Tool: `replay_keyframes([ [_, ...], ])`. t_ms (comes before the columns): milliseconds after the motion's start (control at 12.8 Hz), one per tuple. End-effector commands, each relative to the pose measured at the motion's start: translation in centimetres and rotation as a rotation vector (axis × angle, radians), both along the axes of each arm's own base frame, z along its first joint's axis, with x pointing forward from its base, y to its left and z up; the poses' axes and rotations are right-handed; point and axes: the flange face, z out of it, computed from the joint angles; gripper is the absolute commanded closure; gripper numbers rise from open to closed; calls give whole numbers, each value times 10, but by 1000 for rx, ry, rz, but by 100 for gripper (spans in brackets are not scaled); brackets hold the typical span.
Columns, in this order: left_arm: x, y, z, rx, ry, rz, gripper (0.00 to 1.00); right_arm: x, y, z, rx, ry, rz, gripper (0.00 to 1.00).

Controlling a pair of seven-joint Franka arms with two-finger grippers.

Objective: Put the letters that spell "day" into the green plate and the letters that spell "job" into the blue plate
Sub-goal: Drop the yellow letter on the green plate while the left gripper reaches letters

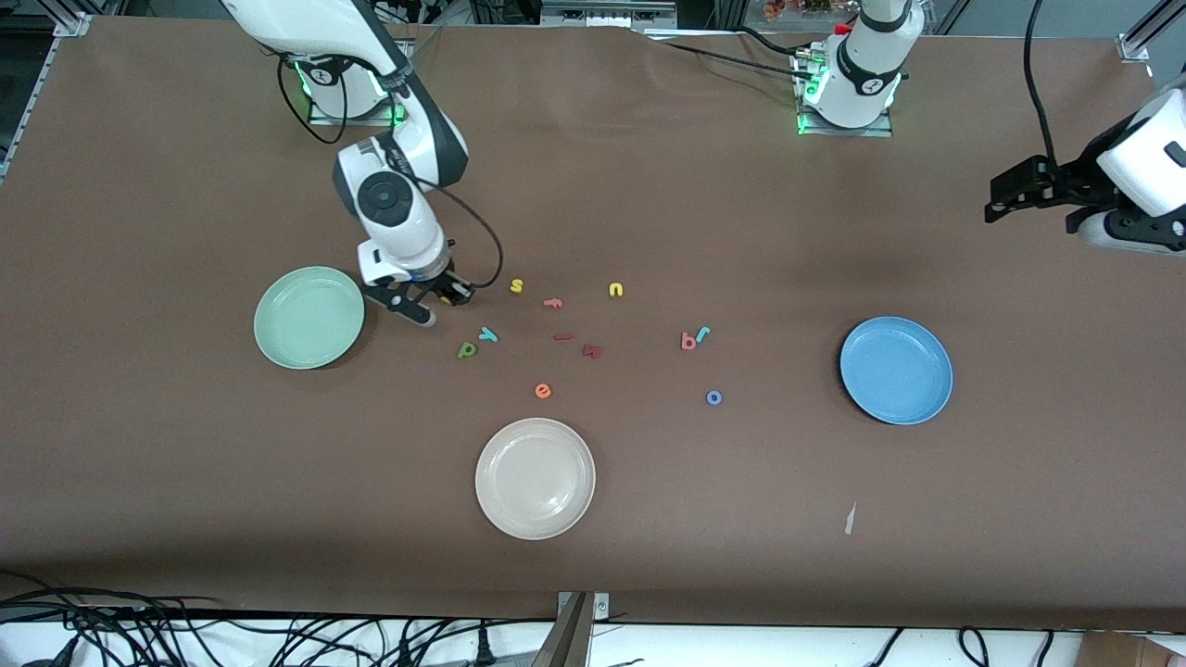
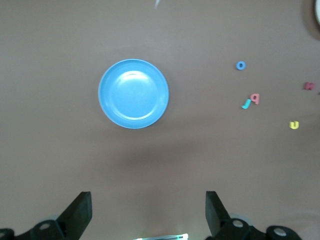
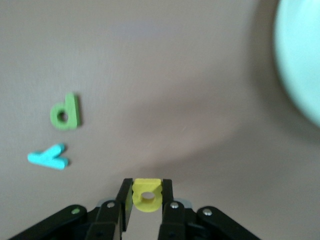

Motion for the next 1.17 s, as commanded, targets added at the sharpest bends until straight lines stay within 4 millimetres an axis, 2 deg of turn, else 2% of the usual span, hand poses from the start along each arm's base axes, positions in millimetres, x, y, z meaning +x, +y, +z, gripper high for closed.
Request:
replay_keyframes([
  [0,-6,-26,-5,-37,-2,-28,0,23,-57,40,-42,49,117,90],
  [78,-3,-40,-19,-38,-18,-49,0,28,-86,38,-49,69,193,90],
  [156,2,-48,-42,-42,-40,-55,0,31,-113,34,-49,77,238,90],
  [312,6,-69,-81,-45,-81,-80,0,28,-135,20,-50,59,271,90],
  [469,3,-85,-110,-44,-74,-104,0,12,-152,-5,-46,2,335,90],
  [547,0,-94,-127,-44,-74,-117,0,7,-157,-13,-47,-15,334,84],
  [703,-6,-113,-161,-49,-108,-144,0,9,-160,-13,-47,-14,327,9],
  [781,-7,-126,-177,-52,-124,-162,0,12,-160,-10,-45,-14,322,0],
  [859,-4,-137,-192,-56,-131,-178,0,15,-157,-5,-42,-2,318,0],
  [1015,-3,-166,-224,-61,-117,-222,0,29,-132,15,-33,18,337,0],
  [1093,-4,-181,-241,-62,-107,-244,0,37,-110,26,-20,31,311,0],
])
